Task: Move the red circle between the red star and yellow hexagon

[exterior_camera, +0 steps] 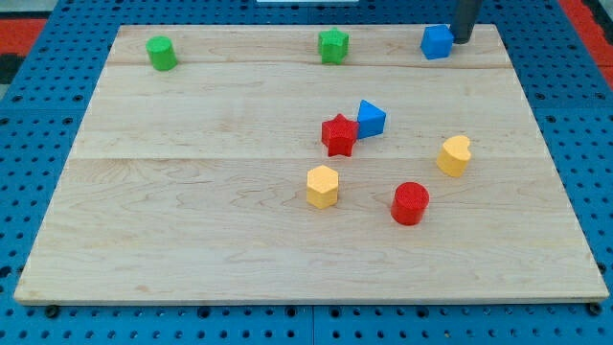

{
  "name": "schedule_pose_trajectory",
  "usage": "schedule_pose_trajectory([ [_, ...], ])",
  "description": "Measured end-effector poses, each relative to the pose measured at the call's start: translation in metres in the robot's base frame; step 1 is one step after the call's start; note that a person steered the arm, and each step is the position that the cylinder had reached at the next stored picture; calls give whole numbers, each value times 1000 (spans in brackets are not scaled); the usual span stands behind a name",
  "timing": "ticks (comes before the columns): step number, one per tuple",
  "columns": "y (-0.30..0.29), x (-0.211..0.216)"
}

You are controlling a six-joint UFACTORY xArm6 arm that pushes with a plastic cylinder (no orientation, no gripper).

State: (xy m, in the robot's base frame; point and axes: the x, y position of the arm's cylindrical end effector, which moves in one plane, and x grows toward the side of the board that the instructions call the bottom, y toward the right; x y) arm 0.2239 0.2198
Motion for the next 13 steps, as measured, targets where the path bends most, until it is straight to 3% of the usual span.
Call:
schedule_pose_trajectory([
  [1,19,4],
  [2,23,42],
  [5,19,68],
  [6,20,96],
  [9,29,250],
  [10,-11,296],
  [12,-144,309],
  [13,-152,309],
])
